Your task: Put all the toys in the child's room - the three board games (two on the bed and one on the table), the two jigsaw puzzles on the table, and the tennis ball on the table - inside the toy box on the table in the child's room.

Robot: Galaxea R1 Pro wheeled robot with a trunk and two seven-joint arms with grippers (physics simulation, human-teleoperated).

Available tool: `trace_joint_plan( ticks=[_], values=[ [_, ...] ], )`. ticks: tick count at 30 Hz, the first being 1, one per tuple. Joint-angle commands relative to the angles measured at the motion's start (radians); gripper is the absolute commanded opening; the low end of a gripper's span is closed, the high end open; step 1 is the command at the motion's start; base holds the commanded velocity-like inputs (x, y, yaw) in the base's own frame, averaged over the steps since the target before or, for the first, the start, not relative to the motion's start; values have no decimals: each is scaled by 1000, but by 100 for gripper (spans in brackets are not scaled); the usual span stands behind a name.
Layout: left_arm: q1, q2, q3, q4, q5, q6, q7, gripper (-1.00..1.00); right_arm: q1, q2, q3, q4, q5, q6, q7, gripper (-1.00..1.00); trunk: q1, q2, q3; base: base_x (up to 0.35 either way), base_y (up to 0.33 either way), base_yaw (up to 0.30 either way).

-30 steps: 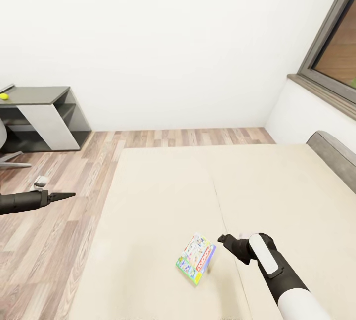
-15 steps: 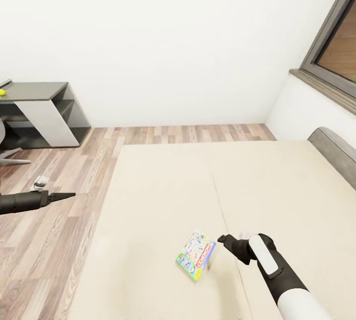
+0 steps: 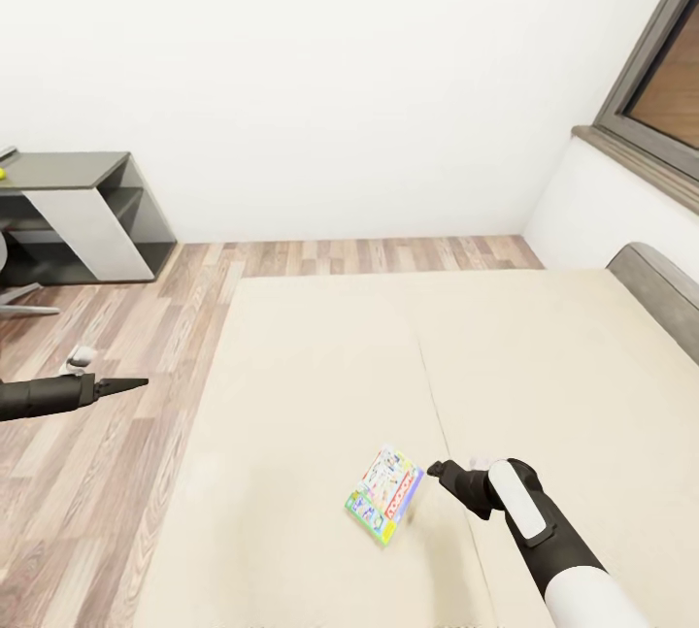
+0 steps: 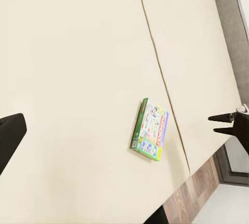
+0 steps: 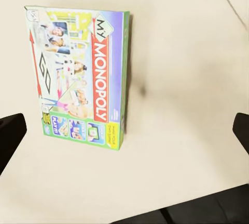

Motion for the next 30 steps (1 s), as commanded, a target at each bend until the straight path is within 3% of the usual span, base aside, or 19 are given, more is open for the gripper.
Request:
trace_joint_plan(
  ticks=[1,24,26,30],
  values=[
    [-1,-1,5,-1,-11,11,-8,100,-1,0,0,-1,-11,2,-9,100,0,-2,-3,0,0,0],
    [-1,-2,4,-1,-11,11,-8,100,-1,-1,0,16,-11,-30,-8,100,0,-2,-41,0,0,0],
    [-1,-1,5,-1,-11,11,-8,100,-10,-1,0,16,-12,-31,-8,100,0,-2,-45,0,0,0],
    [-1,-2,4,-1,-11,11,-8,100,-87,1,0,24,-16,-22,-9,100,0,-2,-51,0,0,0]
  ],
)
